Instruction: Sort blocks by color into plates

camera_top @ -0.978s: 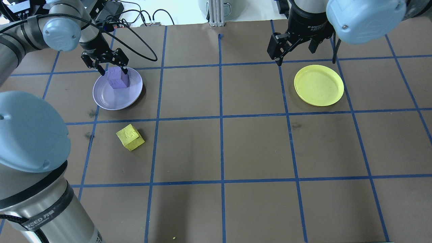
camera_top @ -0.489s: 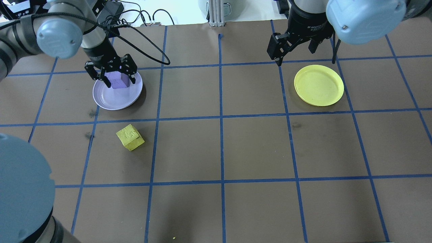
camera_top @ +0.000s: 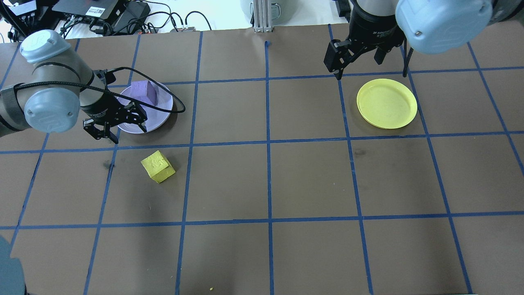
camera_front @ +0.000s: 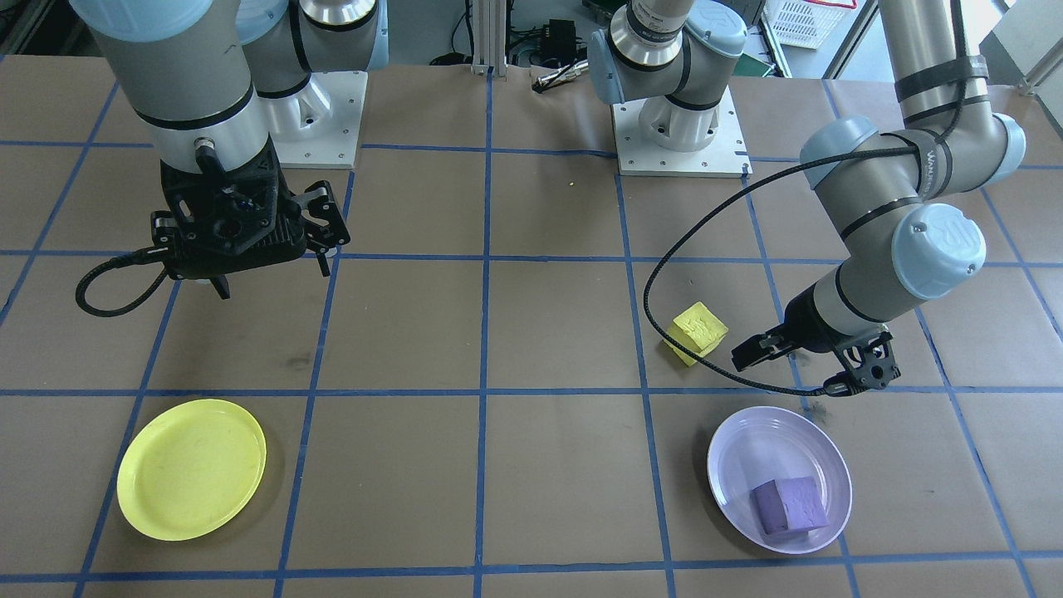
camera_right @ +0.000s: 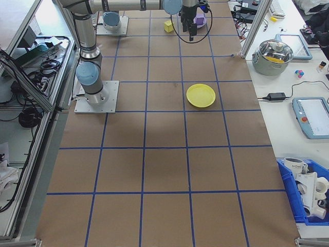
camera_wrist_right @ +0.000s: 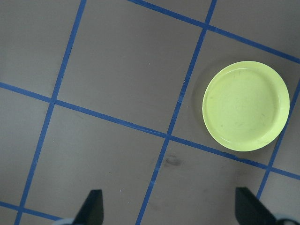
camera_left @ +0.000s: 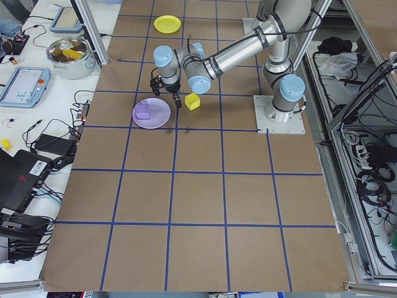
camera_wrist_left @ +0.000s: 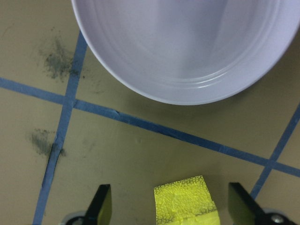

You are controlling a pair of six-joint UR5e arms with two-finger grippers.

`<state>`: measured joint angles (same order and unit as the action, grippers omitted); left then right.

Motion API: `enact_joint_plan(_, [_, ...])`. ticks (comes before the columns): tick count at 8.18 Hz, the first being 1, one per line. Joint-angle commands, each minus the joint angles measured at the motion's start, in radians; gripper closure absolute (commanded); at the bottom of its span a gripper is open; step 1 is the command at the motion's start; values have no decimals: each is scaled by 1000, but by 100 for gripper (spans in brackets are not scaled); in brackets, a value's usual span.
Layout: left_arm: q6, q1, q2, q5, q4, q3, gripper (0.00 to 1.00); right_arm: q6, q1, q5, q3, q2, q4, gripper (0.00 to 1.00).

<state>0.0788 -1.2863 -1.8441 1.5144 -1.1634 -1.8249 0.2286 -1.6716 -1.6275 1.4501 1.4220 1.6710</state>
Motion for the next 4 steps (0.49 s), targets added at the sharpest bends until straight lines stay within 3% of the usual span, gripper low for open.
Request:
enact_joint_plan(1, [220, -39, 23, -5, 16, -33, 6, 0, 1, 0, -1, 0, 1, 0])
enact_joint_plan(3, [252, -45, -1, -7, 14, -36, 5, 0, 0, 0, 1, 0, 1, 0])
enact_joint_plan(4, [243, -39, -4, -46, 13, -40, 5, 0, 0, 0, -1, 0, 1, 0])
